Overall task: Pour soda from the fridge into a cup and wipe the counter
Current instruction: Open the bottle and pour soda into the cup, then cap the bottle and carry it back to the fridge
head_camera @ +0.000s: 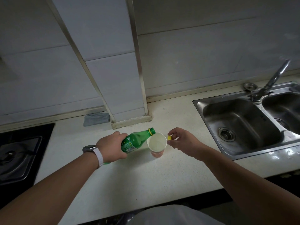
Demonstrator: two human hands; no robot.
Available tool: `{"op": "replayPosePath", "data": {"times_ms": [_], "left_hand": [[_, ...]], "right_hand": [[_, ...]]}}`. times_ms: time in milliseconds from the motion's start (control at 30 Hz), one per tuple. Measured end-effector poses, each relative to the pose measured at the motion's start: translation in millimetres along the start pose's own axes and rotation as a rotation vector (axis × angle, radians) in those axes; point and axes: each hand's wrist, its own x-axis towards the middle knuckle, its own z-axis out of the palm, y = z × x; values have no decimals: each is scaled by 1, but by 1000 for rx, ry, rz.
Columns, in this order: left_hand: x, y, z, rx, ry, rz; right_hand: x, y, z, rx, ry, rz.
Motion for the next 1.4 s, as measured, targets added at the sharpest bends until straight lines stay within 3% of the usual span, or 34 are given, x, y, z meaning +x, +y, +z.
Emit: {"op": "replayPosePath", "data": {"times_ms": [433, 700, 967, 1133, 1267, 1400], "left_hand": [[-16, 4, 8, -362, 80, 48], [-32, 3, 21, -556, 165, 59], [-44, -3, 35, -632, 215, 60], [-46, -3, 42, -674, 220, 36], [-46, 0, 43, -674, 207, 36], [-46, 3, 43, -695, 229, 9]], "right_hand": [[-10, -52, 11, 83, 114, -165], [-16, -93, 28, -52, 128, -315], [-14, -119, 24, -532, -25, -595], [-8, -139, 21, -732, -124, -456], [0, -142, 27, -982, -97, -345], [-2, -139, 20, -732, -183, -391]]}}
